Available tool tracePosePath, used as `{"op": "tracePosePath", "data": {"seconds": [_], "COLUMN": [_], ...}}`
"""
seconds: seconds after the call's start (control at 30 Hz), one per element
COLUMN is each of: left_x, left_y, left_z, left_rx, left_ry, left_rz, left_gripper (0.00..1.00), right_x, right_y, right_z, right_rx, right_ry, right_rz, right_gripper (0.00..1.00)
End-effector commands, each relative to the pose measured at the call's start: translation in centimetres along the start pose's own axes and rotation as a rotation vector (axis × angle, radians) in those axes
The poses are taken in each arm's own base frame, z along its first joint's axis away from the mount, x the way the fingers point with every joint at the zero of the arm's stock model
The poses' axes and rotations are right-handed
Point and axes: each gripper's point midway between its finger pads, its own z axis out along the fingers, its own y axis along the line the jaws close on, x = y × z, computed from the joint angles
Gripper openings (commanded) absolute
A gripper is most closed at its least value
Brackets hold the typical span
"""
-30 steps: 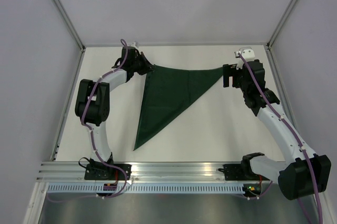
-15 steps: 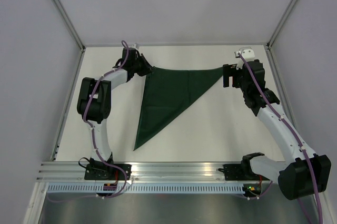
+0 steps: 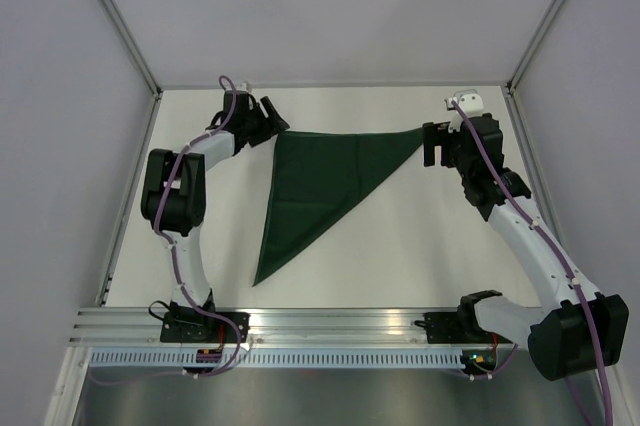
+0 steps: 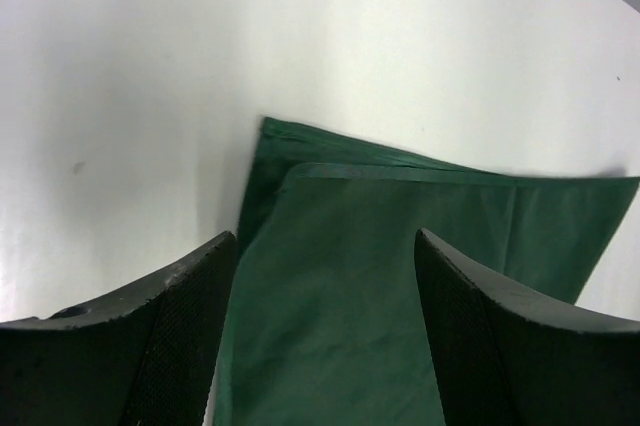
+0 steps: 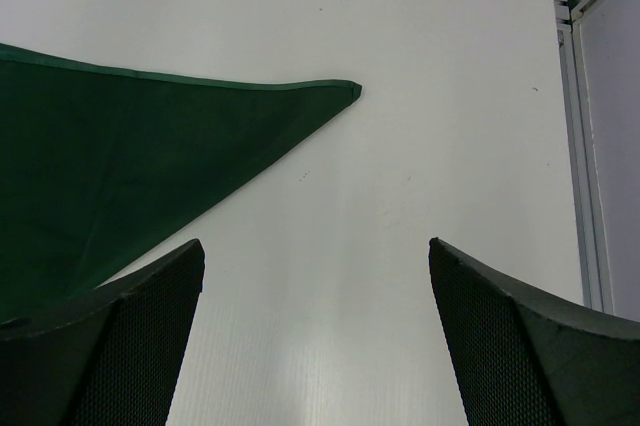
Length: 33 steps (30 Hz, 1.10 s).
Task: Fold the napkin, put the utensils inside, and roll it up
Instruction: Fold the napkin, then grab a utensil with the left arm
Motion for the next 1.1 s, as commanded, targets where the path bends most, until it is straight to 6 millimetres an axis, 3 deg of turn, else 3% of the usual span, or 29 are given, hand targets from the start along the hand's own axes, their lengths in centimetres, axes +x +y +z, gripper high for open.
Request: {"op": "tracePosePath", "data": {"seconds": [0.0, 0.03, 0.13, 0.27, 0.3, 0.47, 0.6, 0.63, 0.77, 0.9, 1.07], "left_x": [-3.8, -5.0, -4.9, -3.7, -3.1, 0.0, 2.7, 4.3, 7.3, 8.9, 10.9], "left_y": [-0.4, -0.7, 0.3, 3.6, 5.3, 9.4, 13.0, 13.9, 15.9, 17.1, 18.7], "left_z": [-3.7, -5.2, -7.8, -11.9, -13.2, -20.3, -24.1, -24.8, -27.3, -29.2, -30.1], "left_rx": [-0.051, -0.077, -0.146, -0.335, -0.424, -0.621, -0.773, -0.812, -0.922, -0.98, -1.03], "left_ry": [-0.13, -0.181, -0.216, -0.238, -0.248, -0.306, -0.274, -0.236, -0.203, -0.218, -0.173], "left_rz": [0.059, 0.061, 0.057, 0.011, -0.003, -0.073, -0.112, -0.127, -0.187, -0.229, -0.249], "left_gripper": [0.77, 0.77, 0.79, 0.8, 0.8, 0.81, 0.82, 0.82, 0.82, 0.83, 0.84], "right_x": [-0.3, -0.4, -0.4, -0.4, -0.3, -0.1, 0.0, 0.0, 0.3, 0.7, 0.9], "right_y": [0.0, 0.1, 0.6, 1.4, 1.7, 2.5, 2.9, 3.4, 3.6, 3.9, 4.2], "right_z": [-0.3, -0.3, -0.5, -0.7, -0.7, -1.0, -1.1, -1.2, -1.3, -1.2, -1.2], "right_rx": [-0.003, -0.008, -0.032, -0.075, -0.094, -0.145, -0.163, -0.191, -0.203, -0.219, -0.233], "right_ry": [-0.015, -0.015, -0.017, -0.015, -0.011, -0.006, 0.0, 0.001, 0.009, 0.022, 0.031], "right_rz": [-0.007, -0.002, 0.001, 0.012, 0.013, 0.018, 0.025, 0.027, 0.029, 0.03, 0.03], "right_gripper": [0.98, 0.98, 0.98, 0.98, 0.98, 0.98, 0.98, 0.98, 0.98, 0.98, 0.98]}}
